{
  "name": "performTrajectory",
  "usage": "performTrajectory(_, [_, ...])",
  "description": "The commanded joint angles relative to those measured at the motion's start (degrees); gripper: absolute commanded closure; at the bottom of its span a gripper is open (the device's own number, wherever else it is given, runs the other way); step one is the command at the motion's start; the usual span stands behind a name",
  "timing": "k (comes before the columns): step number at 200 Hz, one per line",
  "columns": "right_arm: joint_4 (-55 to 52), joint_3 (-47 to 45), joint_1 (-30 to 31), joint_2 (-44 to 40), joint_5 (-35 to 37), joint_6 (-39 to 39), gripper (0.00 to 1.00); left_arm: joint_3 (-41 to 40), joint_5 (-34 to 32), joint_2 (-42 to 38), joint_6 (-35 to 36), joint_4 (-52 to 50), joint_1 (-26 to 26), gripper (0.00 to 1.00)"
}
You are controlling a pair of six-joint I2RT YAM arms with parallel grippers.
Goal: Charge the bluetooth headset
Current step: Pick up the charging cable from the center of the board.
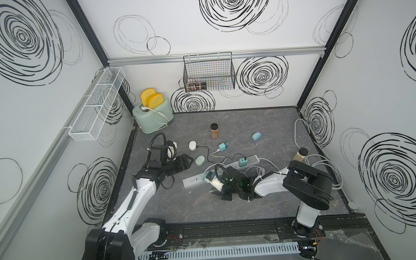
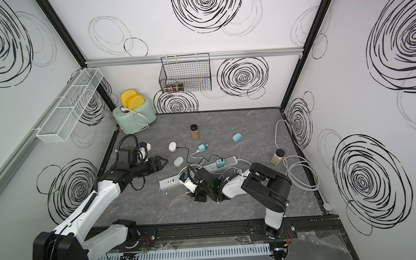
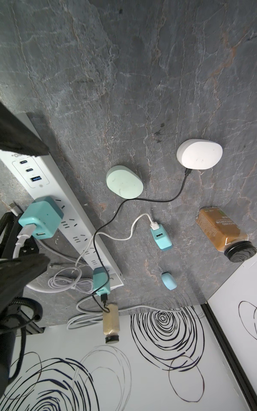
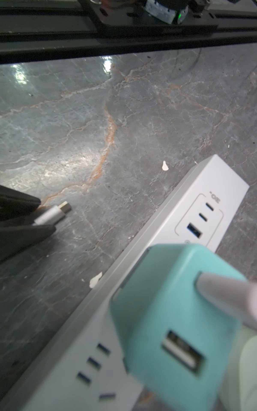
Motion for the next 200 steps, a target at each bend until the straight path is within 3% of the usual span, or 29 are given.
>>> performTrajectory(1, [2.2,0.1,-0.5,1.0,-1.6,-0.4,0.86,-0.1,0.3,0.0,1.1,1.0,0.8,0.27])
performTrajectory(41, [3.7,-0.9,-1.7,1.2,-2.9,0.4,0.86,0.5,-0.7,1.5,1.3,0.9,1.0,0.27])
performTrajectory(87, [6.0,-3.6,-3.4,-1.3,-5.9,1.5,0.96,2.1,-3.5,3.4,2.0,0.1,0.9,0.27])
performTrajectory(147, [5.9,-10.4,-5.5,-19.3,-5.2,10.2,0.99,7.4,-14.3,9.4,6.7,-5.6,-1.2,0.27])
performTrajectory(200, [5.2,-14.9,-10.3,-31.3,-5.2,17.6,1.0,8.9,-14.7,9.9,6.9,-5.0,-4.0,0.28])
